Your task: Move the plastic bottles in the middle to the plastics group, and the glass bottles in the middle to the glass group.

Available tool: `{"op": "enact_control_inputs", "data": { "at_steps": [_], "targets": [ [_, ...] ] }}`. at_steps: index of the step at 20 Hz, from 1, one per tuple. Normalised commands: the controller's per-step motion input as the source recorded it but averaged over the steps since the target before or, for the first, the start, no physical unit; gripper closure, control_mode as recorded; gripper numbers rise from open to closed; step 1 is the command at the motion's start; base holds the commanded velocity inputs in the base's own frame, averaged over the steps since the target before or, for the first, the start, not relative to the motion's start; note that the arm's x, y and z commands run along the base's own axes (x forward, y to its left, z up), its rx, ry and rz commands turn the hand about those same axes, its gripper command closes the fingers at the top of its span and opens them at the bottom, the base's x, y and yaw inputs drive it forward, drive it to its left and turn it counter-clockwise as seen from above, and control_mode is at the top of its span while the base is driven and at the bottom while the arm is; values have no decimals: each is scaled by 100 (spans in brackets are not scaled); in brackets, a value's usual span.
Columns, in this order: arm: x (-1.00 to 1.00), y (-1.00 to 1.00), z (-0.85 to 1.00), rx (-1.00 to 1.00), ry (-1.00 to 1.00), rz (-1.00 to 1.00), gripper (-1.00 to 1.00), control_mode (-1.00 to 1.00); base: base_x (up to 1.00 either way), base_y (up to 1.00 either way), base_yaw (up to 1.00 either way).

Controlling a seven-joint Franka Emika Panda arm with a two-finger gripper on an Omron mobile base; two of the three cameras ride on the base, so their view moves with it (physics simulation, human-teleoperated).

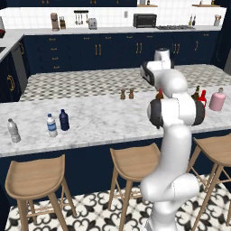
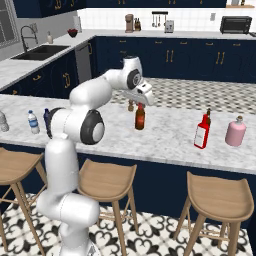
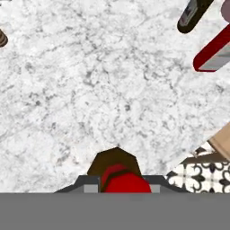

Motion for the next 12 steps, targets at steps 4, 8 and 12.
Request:
{"op": "enact_control_inputs", "data": {
  "at_steps": [4,8,12],
  "targets": [
    [-100,-74,5,-2,-21,0,100,-100,0,0,0],
    [-59,-80,15,-4,-7,0,100,-100,0,0,0],
    [-17,-86,25,-3,0,0,100,-100,0,0,0]
  ]
}}
